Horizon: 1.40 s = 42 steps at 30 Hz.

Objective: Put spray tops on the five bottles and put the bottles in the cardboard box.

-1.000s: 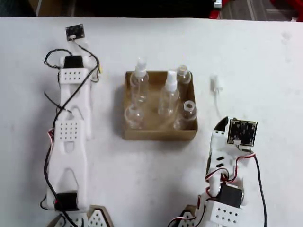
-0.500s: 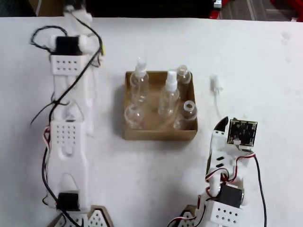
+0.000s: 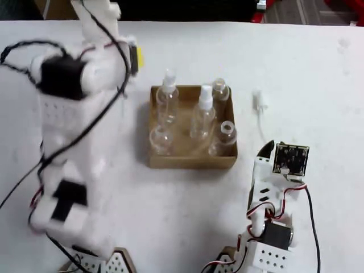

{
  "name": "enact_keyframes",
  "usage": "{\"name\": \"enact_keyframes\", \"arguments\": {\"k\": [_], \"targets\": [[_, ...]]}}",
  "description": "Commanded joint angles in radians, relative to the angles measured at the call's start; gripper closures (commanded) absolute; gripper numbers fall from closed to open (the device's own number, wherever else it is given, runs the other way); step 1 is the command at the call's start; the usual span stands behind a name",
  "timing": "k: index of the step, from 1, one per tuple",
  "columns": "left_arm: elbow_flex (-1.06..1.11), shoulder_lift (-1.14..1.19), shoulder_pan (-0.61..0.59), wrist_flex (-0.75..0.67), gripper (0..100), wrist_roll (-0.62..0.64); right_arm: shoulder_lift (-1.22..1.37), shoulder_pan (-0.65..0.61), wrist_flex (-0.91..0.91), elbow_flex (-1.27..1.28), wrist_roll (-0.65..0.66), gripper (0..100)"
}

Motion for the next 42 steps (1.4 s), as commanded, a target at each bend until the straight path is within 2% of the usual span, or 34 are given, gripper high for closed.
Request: {"name": "enact_keyframes", "arguments": {"k": [1,9,13,19,26,31,35,42], "targets": [[0.244,-0.338,0.061,-0.084,98,0.008,0.001,-0.007,-0.001,0.009,0.014,94.3],[0.730,-0.710,0.065,-0.361,98,0.008,0.001,-0.007,-0.001,0.009,0.014,94.3],[0.982,-0.897,0.054,-0.575,98,0.006,0.001,-0.007,0.001,0.009,0.014,94.3],[1.335,-1.109,0.058,-1.030,98,0.008,0.001,-0.007,0.001,0.009,0.014,94.3],[1.723,-1.145,0.065,-1.554,98,0.011,0.002,-0.015,0.001,0.009,0.014,94.3],[1.919,-1.147,0.068,-1.826,98,0.015,0.002,-0.015,0.001,0.009,0.014,94.3],[1.998,-1.147,0.117,-1.941,98,0.009,0.002,-0.015,0.001,0.009,0.014,94.3],[2.004,-1.138,0.185,-1.956,98,0.006,0.002,-0.015,0.001,0.009,0.014,94.3]]}}
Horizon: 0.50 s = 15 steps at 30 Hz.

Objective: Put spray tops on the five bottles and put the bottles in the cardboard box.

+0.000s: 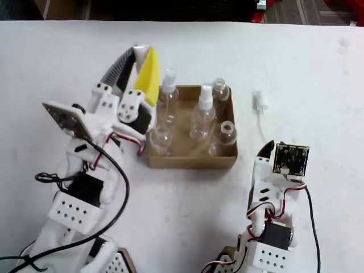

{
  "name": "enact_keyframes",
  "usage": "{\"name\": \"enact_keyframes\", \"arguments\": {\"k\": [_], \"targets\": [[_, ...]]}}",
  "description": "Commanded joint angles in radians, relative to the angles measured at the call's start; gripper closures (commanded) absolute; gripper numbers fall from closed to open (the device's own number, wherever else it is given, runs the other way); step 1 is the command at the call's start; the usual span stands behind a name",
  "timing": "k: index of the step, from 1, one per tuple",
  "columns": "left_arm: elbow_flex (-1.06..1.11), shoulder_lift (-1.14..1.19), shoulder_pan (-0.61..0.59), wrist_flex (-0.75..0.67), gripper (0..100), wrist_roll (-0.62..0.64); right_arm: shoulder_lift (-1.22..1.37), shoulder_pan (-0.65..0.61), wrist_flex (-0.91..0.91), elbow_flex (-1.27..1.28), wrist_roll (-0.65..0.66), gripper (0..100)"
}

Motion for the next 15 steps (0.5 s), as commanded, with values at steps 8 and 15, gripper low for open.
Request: {"name": "enact_keyframes", "arguments": {"k": [8,15], "targets": [[-0.009,0.019,0.061,-0.034,98,0.006,0.002,-0.013,0.001,0.009,0.014,94.3],[0.037,0.113,0.038,-0.192,98,0.006,0.002,-0.012,0.001,0.009,0.014,94.3]]}}
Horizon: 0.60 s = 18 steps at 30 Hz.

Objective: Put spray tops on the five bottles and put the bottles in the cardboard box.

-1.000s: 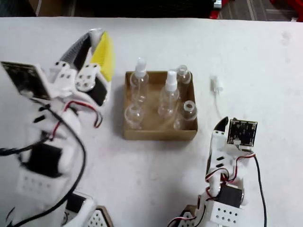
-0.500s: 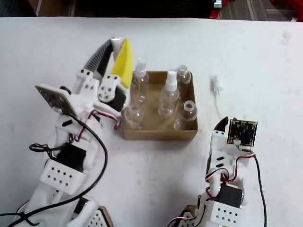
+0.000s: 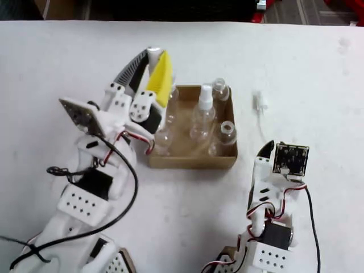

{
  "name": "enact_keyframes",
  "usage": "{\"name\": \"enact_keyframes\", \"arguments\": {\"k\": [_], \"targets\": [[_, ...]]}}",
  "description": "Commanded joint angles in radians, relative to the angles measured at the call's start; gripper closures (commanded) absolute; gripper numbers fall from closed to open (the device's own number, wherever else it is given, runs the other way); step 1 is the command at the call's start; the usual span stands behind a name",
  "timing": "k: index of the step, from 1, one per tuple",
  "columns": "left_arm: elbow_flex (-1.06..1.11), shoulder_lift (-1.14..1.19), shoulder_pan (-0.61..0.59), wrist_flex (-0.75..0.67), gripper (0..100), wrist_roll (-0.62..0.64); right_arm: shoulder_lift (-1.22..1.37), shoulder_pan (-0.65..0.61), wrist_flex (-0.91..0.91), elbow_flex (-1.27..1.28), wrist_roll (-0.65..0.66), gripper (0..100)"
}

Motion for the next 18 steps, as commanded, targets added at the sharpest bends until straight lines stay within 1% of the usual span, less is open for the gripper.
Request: {"name": "enact_keyframes", "arguments": {"k": [1,4,13,18], "targets": [[0.025,0.025,-0.008,-0.120,98,0.006,0.001,-0.012,-0.001,0.009,0.014,94.3],[0.049,0.025,-0.002,-0.143,98,0.008,0.001,-0.012,-0.001,0.009,0.014,94.3],[0.106,-0.054,-0.001,-0.137,98,0.008,0.001,-0.013,-0.002,0.009,0.014,94.3],[0.117,-0.056,-0.005,-0.140,98,0.006,0.001,-0.012,-0.001,0.009,0.014,94.4]]}}
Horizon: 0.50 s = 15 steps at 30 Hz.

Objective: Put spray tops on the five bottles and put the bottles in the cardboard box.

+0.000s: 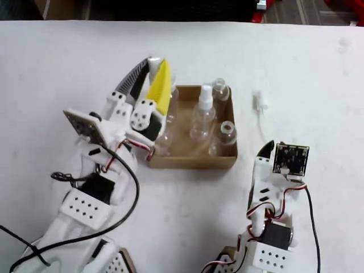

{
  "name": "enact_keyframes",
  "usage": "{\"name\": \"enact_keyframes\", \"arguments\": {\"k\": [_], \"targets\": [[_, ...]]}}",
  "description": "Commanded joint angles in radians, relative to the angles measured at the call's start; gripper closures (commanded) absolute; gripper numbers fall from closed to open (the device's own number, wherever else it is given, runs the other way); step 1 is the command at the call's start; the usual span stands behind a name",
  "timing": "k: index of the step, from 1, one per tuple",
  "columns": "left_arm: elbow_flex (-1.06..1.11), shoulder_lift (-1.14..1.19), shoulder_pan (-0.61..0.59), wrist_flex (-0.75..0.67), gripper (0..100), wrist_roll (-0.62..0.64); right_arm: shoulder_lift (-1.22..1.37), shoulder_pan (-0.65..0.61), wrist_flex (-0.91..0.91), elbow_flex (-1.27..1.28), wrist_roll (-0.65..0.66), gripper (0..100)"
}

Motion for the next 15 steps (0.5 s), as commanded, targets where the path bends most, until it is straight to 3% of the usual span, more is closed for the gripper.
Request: {"name": "enact_keyframes", "arguments": {"k": [1,15], "targets": [[-0.012,-0.025,-0.007,-0.026,98,0.006,0.001,-0.012,-0.001,0.009,0.014,94.4],[-0.071,0.004,-0.008,-0.031,98,-0.064,0.001,-0.013,-0.001,0.009,0.014,94.4]]}}
